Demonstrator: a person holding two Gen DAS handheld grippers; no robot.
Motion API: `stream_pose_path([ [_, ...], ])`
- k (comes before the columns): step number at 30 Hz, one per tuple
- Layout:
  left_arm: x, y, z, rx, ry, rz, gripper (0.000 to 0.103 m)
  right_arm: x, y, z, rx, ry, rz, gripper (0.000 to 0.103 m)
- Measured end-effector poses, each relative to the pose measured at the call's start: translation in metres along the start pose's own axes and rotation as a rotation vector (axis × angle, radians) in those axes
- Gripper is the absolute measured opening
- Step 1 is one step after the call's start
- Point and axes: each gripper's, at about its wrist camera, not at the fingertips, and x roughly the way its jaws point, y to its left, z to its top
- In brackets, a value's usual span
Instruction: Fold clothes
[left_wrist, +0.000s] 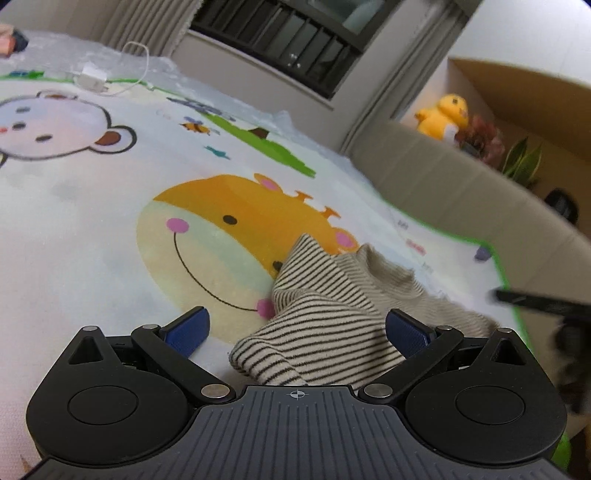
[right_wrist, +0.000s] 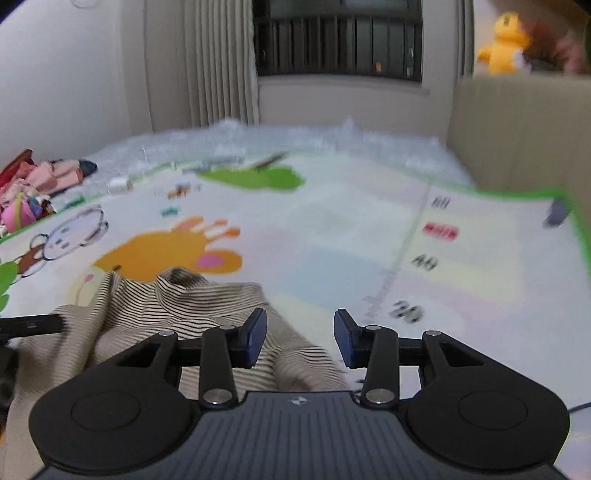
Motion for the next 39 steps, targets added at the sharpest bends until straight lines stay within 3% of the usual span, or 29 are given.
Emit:
stream_pose_path([
  [3,-0.003,0.006,0.000,-0.035,-0.017,-0.034,0.103,0.050,0.007,0.010,0.054,0.034,0.040,0.067],
  [5,-0.003,0.005,-0.001,-0.029,-0.021,-0.034,0.103,0.081,0.017,0.013,0.050,0.079,0.062,0.071],
  [6,-0.003,0.005,-0.001,-0.027,-0.022,-0.034,0.103,0.095,0.021,0.014,0.051,0.111,0.078,0.068],
  [7,-0.003,0.005,-0.001,-0.029,-0.025,-0.038,0.103,0.106,0.030,0.013,0.033,0.141,0.090,0.054],
  [8,-0.003,0.007,-0.001,-0.036,-0.030,-0.045,0.103,0.116,0.038,0.012,0.014,0.170,0.102,0.048],
  [9,-0.004,0.008,-0.002,-0.043,-0.036,-0.053,0.103,0.114,0.053,0.011,-0.058,0.144,0.073,0.027],
  [10,-0.004,0.010,-0.002,-0.050,-0.041,-0.061,0.103,0.109,0.065,0.013,-0.106,0.114,0.066,0.013],
  [12,-0.005,0.013,-0.003,-0.062,-0.050,-0.074,0.103,0.088,0.079,0.023,-0.133,0.019,0.111,0.013],
  [14,-0.005,0.015,-0.003,-0.072,-0.055,-0.084,0.103,0.073,0.089,0.039,-0.181,-0.071,0.103,0.013],
  [18,-0.006,0.019,-0.004,-0.092,-0.067,-0.106,0.103,0.081,0.091,0.049,-0.289,-0.092,-0.081,0.011],
  [20,-0.007,0.022,-0.005,-0.106,-0.074,-0.118,0.103,0.078,0.080,0.047,-0.269,-0.091,-0.161,0.012],
  [22,-0.006,0.023,-0.004,-0.111,-0.078,-0.122,0.103,0.058,0.069,0.039,-0.201,-0.080,-0.165,0.015],
  [23,-0.006,0.024,-0.004,-0.110,-0.078,-0.121,0.103,0.042,0.063,0.033,-0.170,-0.065,-0.121,0.018],
  [25,-0.006,0.023,-0.004,-0.109,-0.077,-0.120,0.103,0.010,0.064,0.014,-0.112,-0.017,0.021,0.036],
  [28,-0.005,0.022,-0.004,-0.102,-0.073,-0.114,0.103,-0.032,0.080,-0.022,-0.089,0.064,0.214,0.038],
  [31,-0.007,0.016,-0.003,-0.082,-0.062,-0.077,0.103,-0.066,0.098,-0.062,-0.078,0.115,0.317,0.038],
  [34,-0.026,-0.005,-0.004,-0.001,-0.042,0.034,0.103,-0.097,0.104,-0.088,-0.169,0.063,0.252,0.038],
  [39,-0.079,-0.075,-0.030,0.319,0.043,0.002,0.103,-0.116,0.054,-0.106,-0.103,0.007,-0.003,0.047],
])
